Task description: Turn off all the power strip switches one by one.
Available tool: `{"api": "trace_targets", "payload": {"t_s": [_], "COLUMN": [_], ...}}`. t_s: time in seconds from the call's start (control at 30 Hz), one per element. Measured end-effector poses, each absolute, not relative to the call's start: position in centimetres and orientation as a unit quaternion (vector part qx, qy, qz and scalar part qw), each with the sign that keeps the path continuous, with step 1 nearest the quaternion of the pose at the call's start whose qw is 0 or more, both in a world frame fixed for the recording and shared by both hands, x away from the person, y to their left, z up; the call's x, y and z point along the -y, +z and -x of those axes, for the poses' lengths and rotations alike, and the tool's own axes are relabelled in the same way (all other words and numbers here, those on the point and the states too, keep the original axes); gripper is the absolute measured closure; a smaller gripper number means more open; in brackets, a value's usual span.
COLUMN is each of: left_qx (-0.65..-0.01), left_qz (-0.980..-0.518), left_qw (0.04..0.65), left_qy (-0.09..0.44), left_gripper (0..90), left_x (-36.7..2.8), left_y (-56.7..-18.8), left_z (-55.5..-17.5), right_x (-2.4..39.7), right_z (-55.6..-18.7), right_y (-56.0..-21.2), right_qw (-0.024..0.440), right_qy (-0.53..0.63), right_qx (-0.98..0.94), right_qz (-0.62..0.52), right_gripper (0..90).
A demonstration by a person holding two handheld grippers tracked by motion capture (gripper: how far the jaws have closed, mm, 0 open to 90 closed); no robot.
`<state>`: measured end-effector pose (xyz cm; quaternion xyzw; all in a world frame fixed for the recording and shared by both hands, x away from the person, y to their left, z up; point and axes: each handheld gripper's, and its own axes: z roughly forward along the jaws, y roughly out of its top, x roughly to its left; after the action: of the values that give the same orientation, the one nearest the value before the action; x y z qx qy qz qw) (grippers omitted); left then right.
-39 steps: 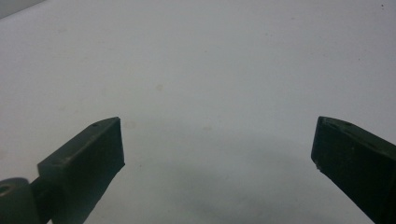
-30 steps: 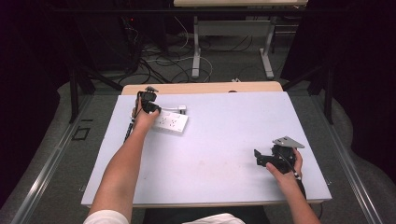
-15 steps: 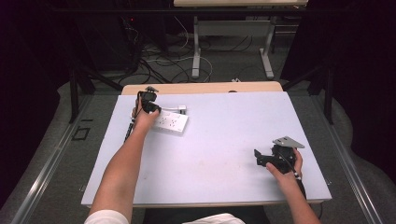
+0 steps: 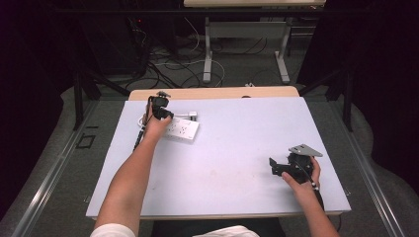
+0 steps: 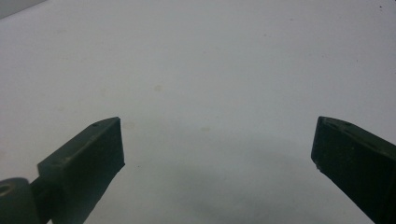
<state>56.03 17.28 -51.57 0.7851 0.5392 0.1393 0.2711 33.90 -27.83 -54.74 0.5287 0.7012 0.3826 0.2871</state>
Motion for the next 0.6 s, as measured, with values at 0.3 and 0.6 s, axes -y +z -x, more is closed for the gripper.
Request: {"api": "trace_targets", "payload": {"t_s": [0.3, 0.6], "left_qx": [-0.533, -0.529], "left_qz": [-0.789, -0.792], "left_qw": [0.276, 0.277], "left_qy": [0.134, 0.126], "left_gripper": [90.0, 90.0], "left_x": [-16.8, -15.9], "left_y": [-51.4, -51.6], "left_z": [-55.8, -55.7], "right_x": [27.8, 27.8], "right_z": [-34.0, -34.0], "right_y": [-54.8, -54.8], "right_qw": [0.288, 0.287], "right_qy": [0.381, 0.384], "right_qx": [-0.703, -0.701], "right_qz": [-0.527, -0.528], "right_gripper": [2.0, 2.0]}}
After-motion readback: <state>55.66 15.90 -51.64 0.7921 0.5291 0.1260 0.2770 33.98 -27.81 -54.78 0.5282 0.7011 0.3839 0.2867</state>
